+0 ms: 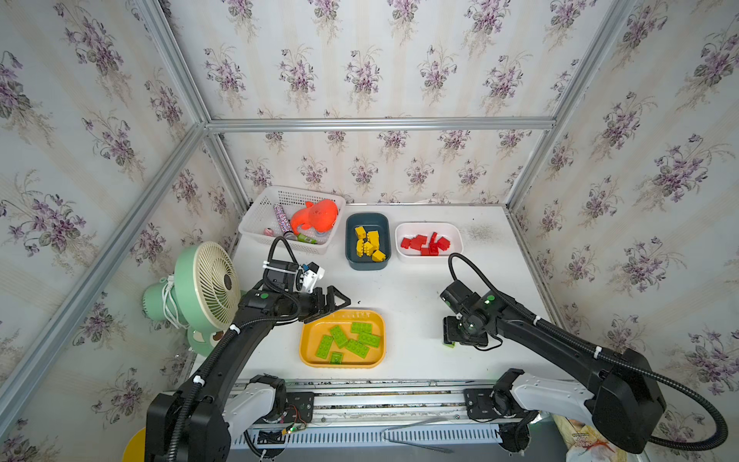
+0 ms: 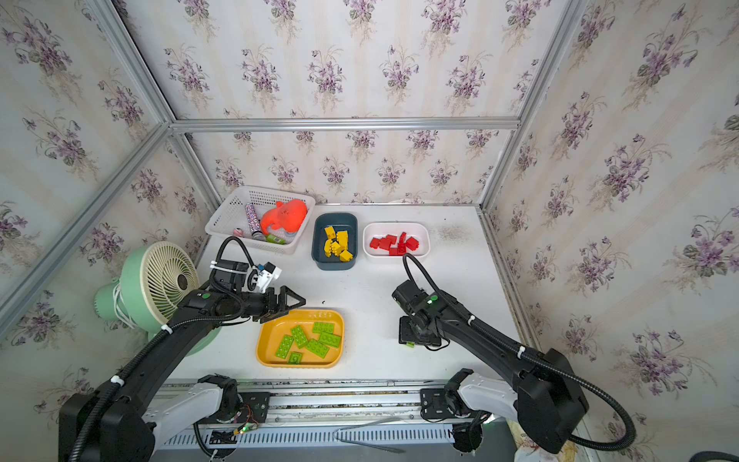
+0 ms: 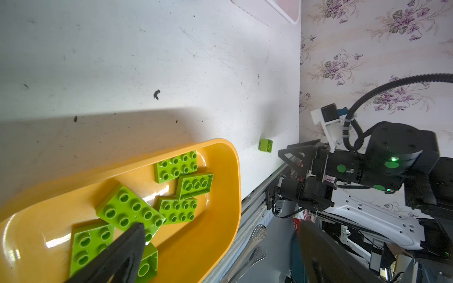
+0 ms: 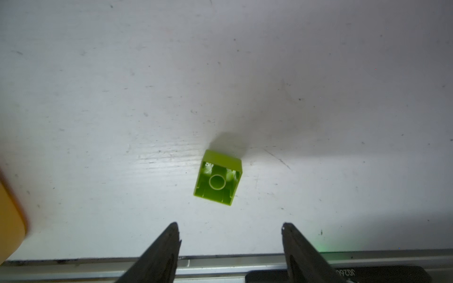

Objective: Sort the legos into containers by color
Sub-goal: Pick up the lego from the bottom-right of the table.

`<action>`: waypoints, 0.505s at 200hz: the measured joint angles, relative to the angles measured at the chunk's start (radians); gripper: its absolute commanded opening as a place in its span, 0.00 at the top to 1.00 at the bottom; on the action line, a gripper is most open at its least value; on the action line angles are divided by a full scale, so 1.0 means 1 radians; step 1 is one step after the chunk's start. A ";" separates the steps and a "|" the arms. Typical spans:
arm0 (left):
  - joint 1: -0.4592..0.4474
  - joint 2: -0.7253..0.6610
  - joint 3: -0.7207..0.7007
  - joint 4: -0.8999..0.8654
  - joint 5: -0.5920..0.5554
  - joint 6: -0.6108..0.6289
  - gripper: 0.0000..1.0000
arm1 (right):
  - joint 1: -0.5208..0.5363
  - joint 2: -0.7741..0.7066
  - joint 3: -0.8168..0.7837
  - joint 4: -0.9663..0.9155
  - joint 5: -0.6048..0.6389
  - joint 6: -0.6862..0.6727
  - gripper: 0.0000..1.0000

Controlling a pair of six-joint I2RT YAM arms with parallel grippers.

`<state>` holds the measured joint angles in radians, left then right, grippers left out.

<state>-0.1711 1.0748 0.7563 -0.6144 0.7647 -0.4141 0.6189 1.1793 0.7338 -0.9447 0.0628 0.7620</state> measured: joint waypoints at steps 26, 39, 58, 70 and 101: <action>-0.006 -0.004 0.005 0.000 0.004 -0.015 0.01 | 0.000 0.039 -0.043 0.079 0.010 0.052 0.34; -0.006 -0.004 0.005 0.000 0.006 -0.015 0.01 | 0.000 0.058 -0.055 0.119 0.009 0.062 0.36; -0.011 0.002 0.006 0.000 0.011 -0.017 0.01 | 0.000 0.086 -0.068 0.171 0.003 0.072 0.40; -0.012 0.011 0.009 -0.002 0.011 -0.017 0.01 | 0.000 0.101 -0.073 0.196 -0.003 0.079 0.43; -0.013 0.035 0.024 -0.003 0.018 -0.016 0.01 | 0.001 0.119 -0.097 0.229 -0.006 0.095 0.56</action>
<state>-0.1837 1.1095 0.7807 -0.6170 0.7830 -0.4305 0.6197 1.2987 0.6373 -0.7162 0.0570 0.8574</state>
